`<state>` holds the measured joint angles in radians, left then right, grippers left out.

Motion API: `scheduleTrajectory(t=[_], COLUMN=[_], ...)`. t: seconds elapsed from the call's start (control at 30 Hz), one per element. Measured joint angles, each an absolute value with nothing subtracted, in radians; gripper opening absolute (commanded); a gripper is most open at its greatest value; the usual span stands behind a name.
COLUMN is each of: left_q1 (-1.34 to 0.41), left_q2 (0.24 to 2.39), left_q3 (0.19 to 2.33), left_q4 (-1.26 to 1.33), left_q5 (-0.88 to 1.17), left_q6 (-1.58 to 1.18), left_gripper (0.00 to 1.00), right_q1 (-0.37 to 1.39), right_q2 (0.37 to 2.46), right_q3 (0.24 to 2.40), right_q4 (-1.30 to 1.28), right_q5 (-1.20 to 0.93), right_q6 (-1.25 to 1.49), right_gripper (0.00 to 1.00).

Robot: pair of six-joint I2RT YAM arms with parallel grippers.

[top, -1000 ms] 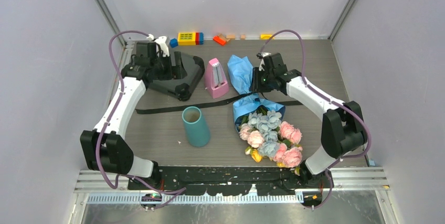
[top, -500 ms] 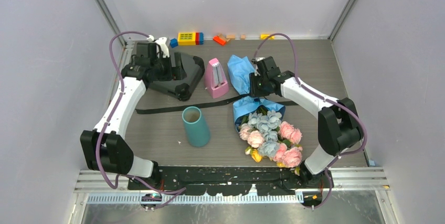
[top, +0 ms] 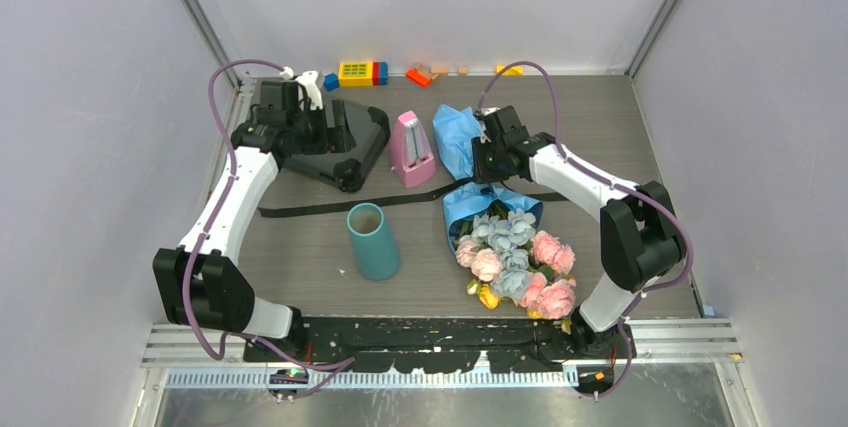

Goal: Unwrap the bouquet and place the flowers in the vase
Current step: Untie the ribbon from the wrapping paper.

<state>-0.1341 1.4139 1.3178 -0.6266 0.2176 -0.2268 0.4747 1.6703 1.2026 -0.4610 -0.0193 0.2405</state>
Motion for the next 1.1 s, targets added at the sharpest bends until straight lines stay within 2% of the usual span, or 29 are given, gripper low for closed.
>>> scheduleTrajectory(t=[0.13,0.27,0.33,0.43,0.5,1.1], left_q1=[-0.134,-0.134,-0.134,-0.134,-0.134,-0.134], left_q2=[1.414,1.414,1.414,1.414,1.414,1.414], left_q3=[1.318,1.318,1.318,1.318,1.318,1.318], left_q4=[-0.627,-0.627,-0.627,-0.627,-0.627,-0.63], left_q5=[0.218,0.218,0.218,0.218,0.218,0.218], left_q6=[-0.227,-0.227,-0.227,-0.227,-0.227,-0.227], left_gripper=[0.84,0.84,0.84,0.84,0.84,0.84], right_q1=[0.48,0.488,0.491,0.496,0.501,0.519], right_q2=[1.686,1.702,1.711,1.721,1.721,1.721], right_q3=[1.217,1.226,1.231,1.235,1.235,1.312], right_q4=[-0.458,-0.457,-0.458,-0.457,-0.457,-0.5], right_q5=[-0.012,0.01,0.017,0.028,0.037,0.06], right_q6=[0.238,0.236,0.234,0.23,0.227,0.237], right_gripper=[0.34,0.3,0.24,0.07,0.01,0.01])
